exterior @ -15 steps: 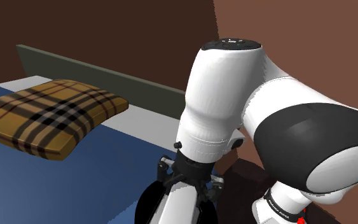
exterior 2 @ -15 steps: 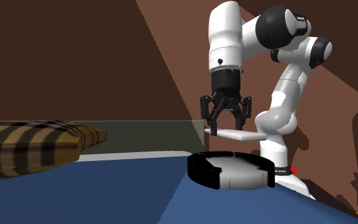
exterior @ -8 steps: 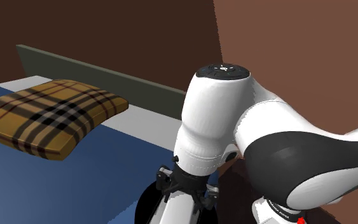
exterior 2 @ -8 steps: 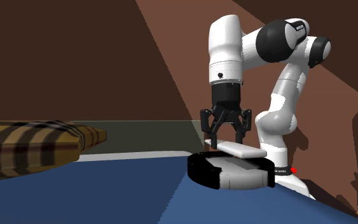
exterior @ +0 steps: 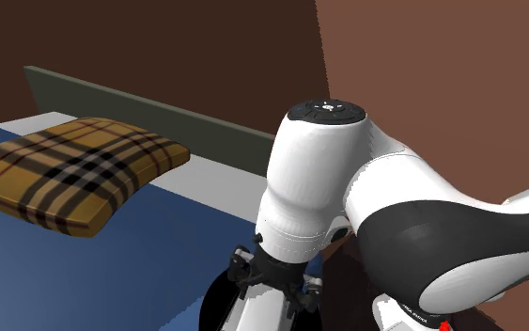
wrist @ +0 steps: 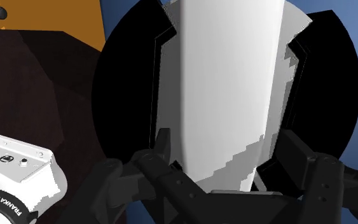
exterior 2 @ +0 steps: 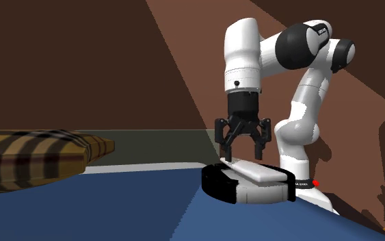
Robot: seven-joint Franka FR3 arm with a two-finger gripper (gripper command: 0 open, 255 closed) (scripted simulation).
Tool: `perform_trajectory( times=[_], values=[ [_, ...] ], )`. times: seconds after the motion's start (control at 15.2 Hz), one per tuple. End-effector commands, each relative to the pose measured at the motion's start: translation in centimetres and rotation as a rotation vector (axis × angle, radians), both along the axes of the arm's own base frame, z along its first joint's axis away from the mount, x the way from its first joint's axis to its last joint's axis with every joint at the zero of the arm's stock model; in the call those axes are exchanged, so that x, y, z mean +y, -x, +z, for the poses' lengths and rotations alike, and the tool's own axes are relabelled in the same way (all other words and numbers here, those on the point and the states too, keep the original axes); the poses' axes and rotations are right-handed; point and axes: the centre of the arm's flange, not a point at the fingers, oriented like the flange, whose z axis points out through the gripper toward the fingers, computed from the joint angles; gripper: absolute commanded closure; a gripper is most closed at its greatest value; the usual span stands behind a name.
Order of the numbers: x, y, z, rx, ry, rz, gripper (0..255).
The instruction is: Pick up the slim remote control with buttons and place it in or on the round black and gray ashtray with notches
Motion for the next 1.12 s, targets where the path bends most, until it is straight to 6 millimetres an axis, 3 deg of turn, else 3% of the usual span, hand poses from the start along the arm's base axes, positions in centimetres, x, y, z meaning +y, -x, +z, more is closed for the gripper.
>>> perform_trajectory(
  times=[0.0,0.26,0.53,1.06],
  values=[
    [0.0,0.0,0.0,0.0,0.0,0.0,0],
    [0.0,0.0,0.0,0.0,0.0,0.0,0],
    [0.0,-0.1,5.0,0.0,0.0,0.0,0],
    [0.0,-0.1,5.0,0.0,0.0,0.0,0]
  ],
)
